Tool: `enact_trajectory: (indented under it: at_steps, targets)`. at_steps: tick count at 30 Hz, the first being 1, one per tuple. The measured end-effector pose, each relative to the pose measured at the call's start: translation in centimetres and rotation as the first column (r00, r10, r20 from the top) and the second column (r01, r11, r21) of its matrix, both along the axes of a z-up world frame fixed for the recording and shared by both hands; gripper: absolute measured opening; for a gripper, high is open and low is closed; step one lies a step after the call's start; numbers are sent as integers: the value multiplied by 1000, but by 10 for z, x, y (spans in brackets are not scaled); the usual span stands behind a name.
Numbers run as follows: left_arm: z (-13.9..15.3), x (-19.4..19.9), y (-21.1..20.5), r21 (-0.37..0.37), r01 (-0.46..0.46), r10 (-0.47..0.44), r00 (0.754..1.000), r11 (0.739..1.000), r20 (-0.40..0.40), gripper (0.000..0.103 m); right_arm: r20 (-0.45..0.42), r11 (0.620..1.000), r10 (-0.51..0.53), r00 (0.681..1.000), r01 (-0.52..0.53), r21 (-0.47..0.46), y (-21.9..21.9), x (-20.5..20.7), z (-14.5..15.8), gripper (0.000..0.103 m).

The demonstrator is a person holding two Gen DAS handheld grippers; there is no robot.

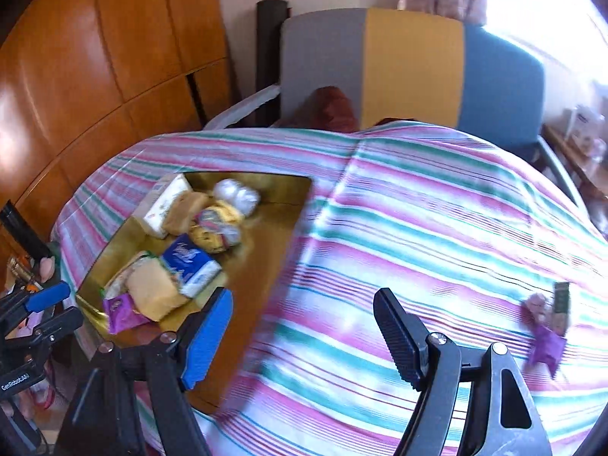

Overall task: Organize objects
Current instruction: 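Move both tools back to the remaining items on the table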

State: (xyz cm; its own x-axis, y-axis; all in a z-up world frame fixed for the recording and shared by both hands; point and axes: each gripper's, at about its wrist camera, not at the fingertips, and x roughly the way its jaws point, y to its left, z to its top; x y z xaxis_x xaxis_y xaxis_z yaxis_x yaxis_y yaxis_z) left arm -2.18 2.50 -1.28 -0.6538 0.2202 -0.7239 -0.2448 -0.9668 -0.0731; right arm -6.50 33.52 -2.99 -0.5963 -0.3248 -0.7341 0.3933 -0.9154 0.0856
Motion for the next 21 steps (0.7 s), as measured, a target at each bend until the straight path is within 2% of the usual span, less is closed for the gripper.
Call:
enact_trajectory:
  at_steps: [8, 13, 17, 19, 21]
  targets:
    - [4, -3, 34, -16, 72, -72, 997, 997, 0, 54, -55, 984, -171, 984, 174, 40, 85, -12, 22, 77]
    - [5, -11, 59, 9, 128, -128, 991, 992, 34, 54, -82, 940, -334, 939, 338, 37, 158, -23, 31, 78]
    - [9, -15, 88, 13, 199, -199, 979, 980, 32, 54, -67, 862, -506, 860, 507, 2, 224, -29, 21, 78]
    - [12, -18, 105, 11, 232, -232, 972, 973, 28, 54, -44, 798, -603, 797, 601, -36, 261, -29, 11, 78]
    - [13, -22, 125, 11, 268, -269, 963, 963, 28, 54, -14, 715, -698, 716, 694, -87, 294, -23, 1, 78]
